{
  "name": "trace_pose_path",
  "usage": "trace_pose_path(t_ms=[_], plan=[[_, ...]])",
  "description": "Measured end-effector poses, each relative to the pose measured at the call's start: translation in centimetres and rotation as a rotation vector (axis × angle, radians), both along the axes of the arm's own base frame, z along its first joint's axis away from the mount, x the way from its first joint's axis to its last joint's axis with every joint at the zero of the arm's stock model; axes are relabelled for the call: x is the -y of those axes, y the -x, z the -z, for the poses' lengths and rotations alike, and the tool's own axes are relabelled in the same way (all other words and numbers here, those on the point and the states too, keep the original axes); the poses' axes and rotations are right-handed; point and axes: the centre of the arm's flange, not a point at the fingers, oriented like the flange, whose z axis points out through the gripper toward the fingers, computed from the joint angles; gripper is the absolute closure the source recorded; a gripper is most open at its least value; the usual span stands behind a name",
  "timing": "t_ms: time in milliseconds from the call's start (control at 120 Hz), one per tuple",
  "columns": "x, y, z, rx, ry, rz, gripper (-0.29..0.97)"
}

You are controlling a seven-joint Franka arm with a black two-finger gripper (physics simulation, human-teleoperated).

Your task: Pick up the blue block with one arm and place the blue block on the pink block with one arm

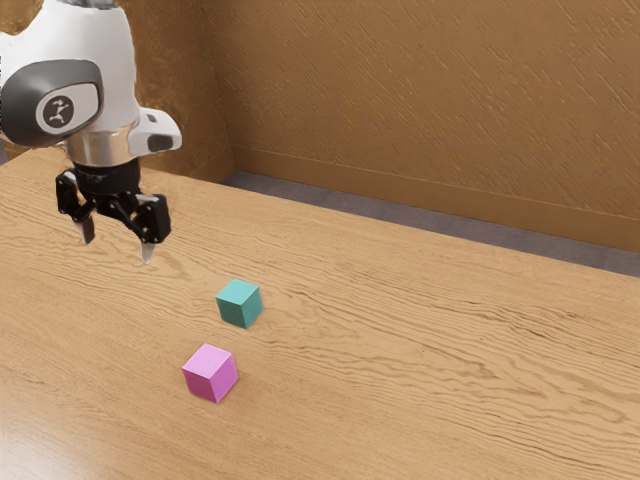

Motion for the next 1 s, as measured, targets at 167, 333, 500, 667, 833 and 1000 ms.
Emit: trace_pose_path(t_ms=[167,333,500,667,833,1000], plan=[[1.2,-8.9,8.1,-0.008,0.113,0.036,0.0],[0.5,-17.0,9.8,0.073,0.134,0.095,0.0],[-2.3,-19.6,13.5,0.091,0.095,0.145,0.0],[-4.6,-21.8,21.2,0.081,0.153,0.156,0.0],[-5.2,-22.8,22.8,0.128,0.164,0.279,0.0],[-6.2,-22.6,23.0,0.126,0.194,0.375,0.0]])
